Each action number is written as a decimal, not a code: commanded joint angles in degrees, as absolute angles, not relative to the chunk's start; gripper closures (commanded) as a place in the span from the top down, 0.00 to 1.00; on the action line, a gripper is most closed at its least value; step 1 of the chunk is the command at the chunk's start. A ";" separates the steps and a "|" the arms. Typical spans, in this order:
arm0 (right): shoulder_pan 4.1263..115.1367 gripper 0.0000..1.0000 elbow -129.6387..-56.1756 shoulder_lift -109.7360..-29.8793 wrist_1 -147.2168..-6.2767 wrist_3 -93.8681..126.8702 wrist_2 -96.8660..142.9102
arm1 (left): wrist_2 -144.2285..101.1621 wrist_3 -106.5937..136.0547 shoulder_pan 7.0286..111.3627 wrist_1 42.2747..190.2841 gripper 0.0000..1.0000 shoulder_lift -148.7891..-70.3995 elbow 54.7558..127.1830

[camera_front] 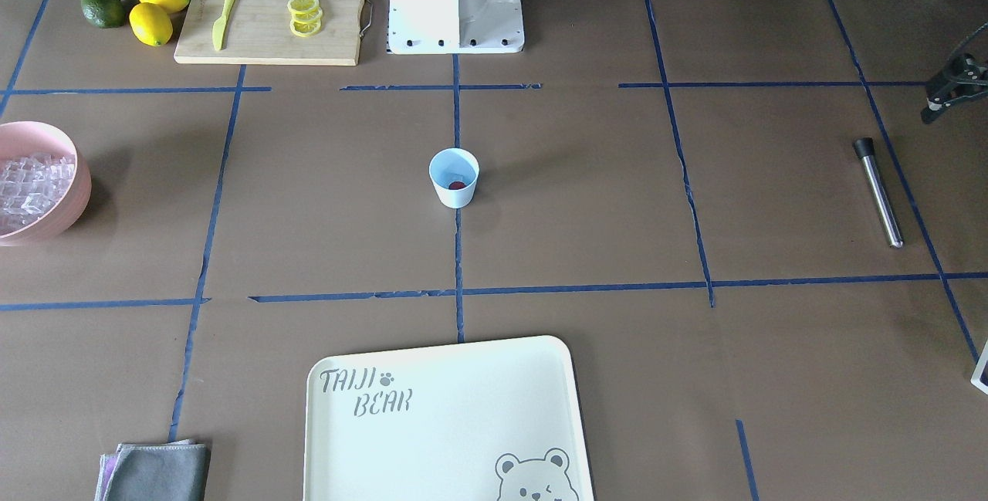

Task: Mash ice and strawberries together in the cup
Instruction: 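Withdraw the left gripper back toward the metal rod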

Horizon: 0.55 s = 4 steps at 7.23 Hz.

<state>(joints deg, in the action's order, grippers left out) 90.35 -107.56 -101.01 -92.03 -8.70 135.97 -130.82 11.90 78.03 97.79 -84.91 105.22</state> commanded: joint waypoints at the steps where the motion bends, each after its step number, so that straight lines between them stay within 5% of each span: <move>1: 90.35 1.00 -107.49 -101.07 -92.02 -8.70 135.97 | -130.87 24.29 77.79 116.11 0.98 -84.90 94.35; 4: 90.35 1.00 -107.40 -101.07 -92.11 -8.70 135.97 | -129.99 32.51 69.63 129.18 0.97 -87.35 83.96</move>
<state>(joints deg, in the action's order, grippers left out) 90.35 -107.44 -101.07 -92.08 -8.70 135.91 -130.21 30.15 72.56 125.38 -86.05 87.76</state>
